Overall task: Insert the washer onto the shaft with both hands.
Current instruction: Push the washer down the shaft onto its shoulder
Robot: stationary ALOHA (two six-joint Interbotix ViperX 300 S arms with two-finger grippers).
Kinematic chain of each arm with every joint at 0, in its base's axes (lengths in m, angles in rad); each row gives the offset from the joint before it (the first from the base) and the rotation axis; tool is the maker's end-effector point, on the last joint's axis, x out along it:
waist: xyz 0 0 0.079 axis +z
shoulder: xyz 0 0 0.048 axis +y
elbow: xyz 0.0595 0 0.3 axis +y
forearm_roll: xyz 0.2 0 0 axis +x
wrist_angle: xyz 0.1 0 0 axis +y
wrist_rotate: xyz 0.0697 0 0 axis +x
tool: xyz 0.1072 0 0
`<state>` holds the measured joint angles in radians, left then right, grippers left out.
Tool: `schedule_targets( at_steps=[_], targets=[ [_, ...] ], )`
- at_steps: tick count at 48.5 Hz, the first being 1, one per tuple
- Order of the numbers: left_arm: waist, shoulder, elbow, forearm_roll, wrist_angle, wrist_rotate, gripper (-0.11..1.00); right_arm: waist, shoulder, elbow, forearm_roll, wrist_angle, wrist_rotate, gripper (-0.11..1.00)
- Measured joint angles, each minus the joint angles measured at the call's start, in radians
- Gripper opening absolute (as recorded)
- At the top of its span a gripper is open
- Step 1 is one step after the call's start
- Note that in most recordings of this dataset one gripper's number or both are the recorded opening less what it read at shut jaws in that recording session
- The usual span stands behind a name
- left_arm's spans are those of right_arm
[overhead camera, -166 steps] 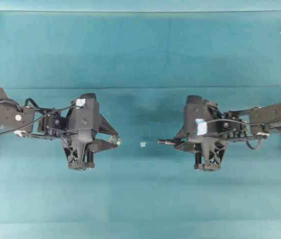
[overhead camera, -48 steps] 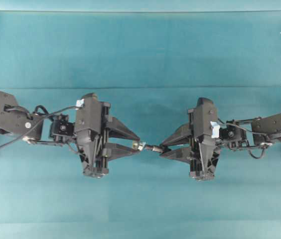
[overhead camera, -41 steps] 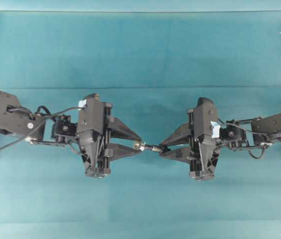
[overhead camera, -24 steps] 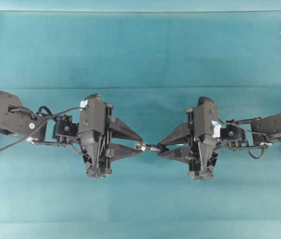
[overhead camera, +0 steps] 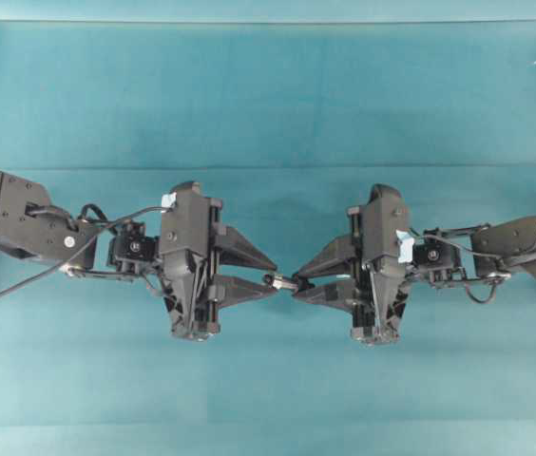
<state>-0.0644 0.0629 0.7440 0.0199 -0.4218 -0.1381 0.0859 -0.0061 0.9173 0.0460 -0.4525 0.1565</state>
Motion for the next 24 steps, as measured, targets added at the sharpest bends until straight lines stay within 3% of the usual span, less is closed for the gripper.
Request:
schedule_targets(
  at_steps=[24],
  targets=[
    [-0.009, 0.037, -0.034, 0.0, 0.002, 0.002, 0.36, 0.006, 0.006, -0.002, 0.0, 0.018, 0.0, 0.0]
  ],
)
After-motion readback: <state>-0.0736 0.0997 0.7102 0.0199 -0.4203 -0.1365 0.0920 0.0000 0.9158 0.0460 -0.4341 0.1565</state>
